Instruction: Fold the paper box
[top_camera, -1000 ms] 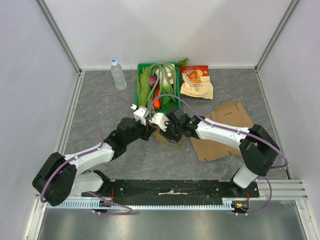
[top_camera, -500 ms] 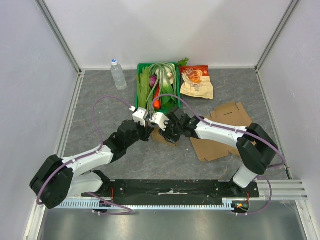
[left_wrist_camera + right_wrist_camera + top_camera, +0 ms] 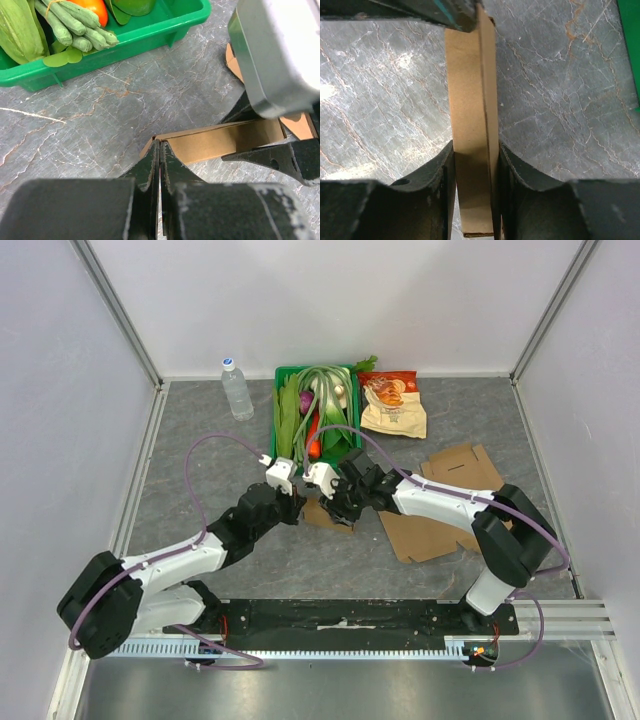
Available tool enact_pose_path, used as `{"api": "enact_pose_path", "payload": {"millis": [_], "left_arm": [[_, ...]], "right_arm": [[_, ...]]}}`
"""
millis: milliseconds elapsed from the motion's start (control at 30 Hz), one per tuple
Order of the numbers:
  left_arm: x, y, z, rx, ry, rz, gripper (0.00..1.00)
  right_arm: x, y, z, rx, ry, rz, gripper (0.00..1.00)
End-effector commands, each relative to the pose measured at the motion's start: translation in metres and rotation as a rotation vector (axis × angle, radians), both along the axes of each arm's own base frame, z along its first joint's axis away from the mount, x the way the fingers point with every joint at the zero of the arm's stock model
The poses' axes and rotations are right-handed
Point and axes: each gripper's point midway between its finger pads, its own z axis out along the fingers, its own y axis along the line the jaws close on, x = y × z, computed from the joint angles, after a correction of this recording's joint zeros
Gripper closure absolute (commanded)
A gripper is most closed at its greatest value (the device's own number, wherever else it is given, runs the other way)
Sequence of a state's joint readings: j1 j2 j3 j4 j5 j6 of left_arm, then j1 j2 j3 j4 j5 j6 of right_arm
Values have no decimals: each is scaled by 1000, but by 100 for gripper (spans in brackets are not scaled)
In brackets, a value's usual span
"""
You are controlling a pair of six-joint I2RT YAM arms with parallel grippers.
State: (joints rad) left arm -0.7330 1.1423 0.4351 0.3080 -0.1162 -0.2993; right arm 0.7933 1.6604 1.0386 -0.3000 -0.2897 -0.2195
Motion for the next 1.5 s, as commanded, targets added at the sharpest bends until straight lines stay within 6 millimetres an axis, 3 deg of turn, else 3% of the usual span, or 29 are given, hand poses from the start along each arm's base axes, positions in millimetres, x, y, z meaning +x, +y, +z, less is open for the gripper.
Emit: {"api": "enact_pose_path", "payload": {"millis": [0, 133, 367, 433, 700, 833, 933, 1200, 1300, 1467], "left_arm": [[-15, 6, -14, 23, 60, 10, 98], [-19, 6, -13, 17, 47, 15, 98], [-23, 6, -11, 18, 26, 20, 98], [-23, 4, -11, 19, 31, 25, 98], [-18, 2, -11, -52, 133, 159, 98], [-17, -5, -9, -35, 122, 190, 98], [-18, -7, -20, -1, 132, 218, 98], [-23, 2, -33, 50, 122, 250, 98], [-25, 5, -39, 67, 130, 256, 98], [-25, 7, -39, 68, 129, 266, 98]], "right_arm": [[25, -1, 11, 32, -30, -128, 46], [28, -7, 23, 50, -32, -228, 30], [26, -14, 50, 94, -26, -336, 20], [25, -15, 50, 98, -18, -349, 18], [22, -7, 25, 64, 21, -314, 22], [18, -1, 25, 96, 39, -318, 23], [19, -2, 26, 104, 40, -341, 24], [19, 0, 25, 105, 38, -336, 24], [23, -3, 29, 110, 37, -362, 24], [31, -22, 64, 184, 72, -489, 18]]}}
